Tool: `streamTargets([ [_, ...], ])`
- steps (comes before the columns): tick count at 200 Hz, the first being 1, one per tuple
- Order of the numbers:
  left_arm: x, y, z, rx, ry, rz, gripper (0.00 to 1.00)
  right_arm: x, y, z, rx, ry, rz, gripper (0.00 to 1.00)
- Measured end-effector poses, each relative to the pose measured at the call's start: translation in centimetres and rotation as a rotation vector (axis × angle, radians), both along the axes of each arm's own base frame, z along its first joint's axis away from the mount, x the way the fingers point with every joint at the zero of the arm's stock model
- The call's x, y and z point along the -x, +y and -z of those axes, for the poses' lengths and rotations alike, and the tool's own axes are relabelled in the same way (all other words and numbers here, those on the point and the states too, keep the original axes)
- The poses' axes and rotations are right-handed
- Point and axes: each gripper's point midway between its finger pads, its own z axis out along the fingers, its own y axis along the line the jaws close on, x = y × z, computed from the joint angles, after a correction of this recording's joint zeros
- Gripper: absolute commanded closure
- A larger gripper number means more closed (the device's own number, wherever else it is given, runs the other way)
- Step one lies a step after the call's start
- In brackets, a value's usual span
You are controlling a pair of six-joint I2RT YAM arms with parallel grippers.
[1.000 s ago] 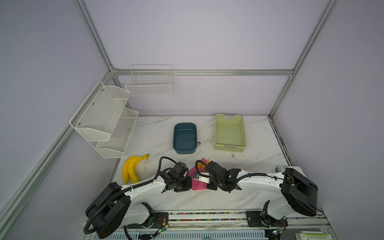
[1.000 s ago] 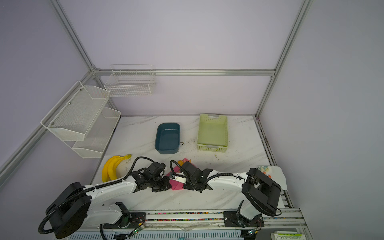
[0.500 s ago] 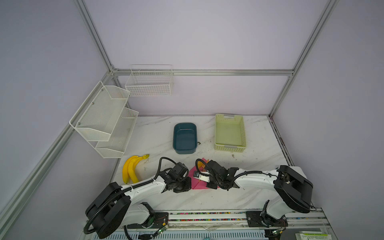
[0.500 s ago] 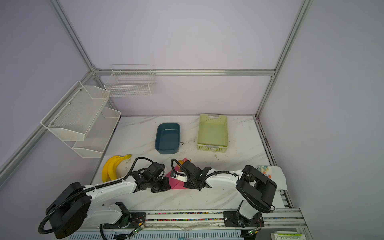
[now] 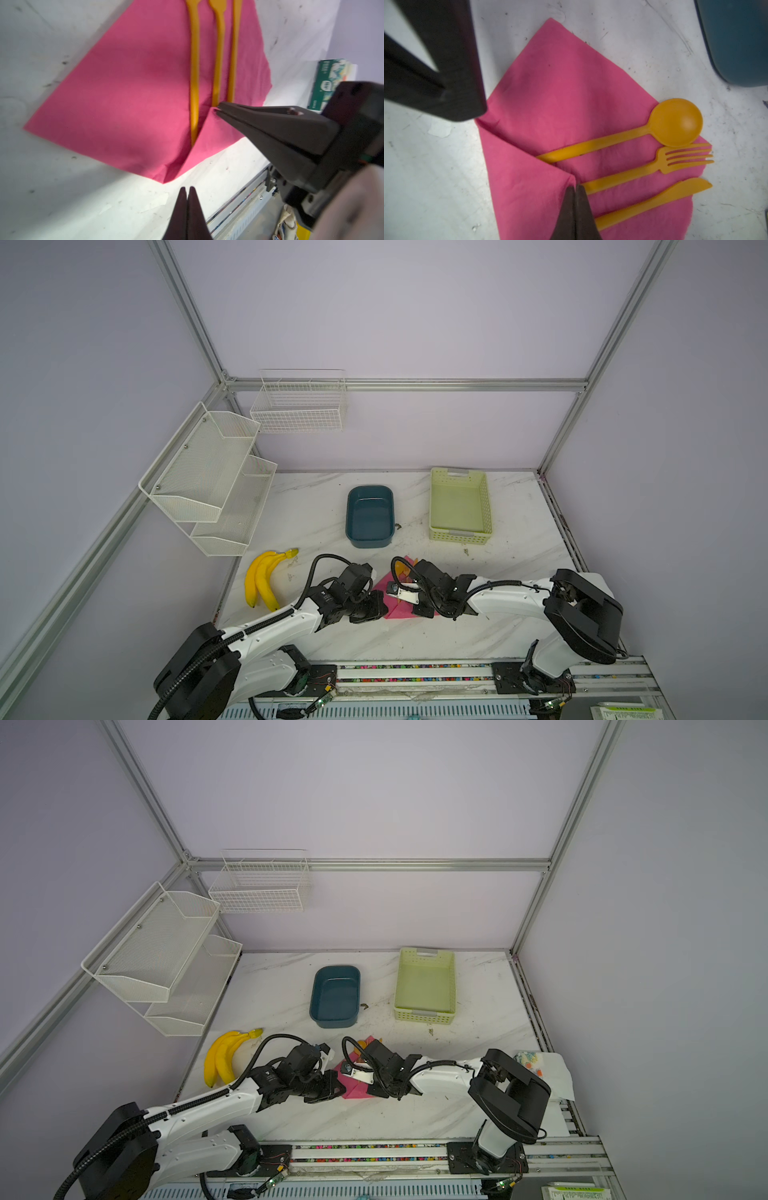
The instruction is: Place the utensils on the paper napkin and roll it up
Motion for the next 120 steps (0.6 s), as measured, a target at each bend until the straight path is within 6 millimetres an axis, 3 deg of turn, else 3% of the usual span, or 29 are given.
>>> streamTargets([
  [41,1.3,-0.6,1.5,0.086,0.085,-0.013,1.0,0.0,0.0,0.0,-0.004,0.003,-0.002,1.0],
  [120,1.0,-1.4,2.4,0.098,0.119,-0.015,1.0,0.0,0.0,0.0,-0.011,0.013,-0.002,1.0],
])
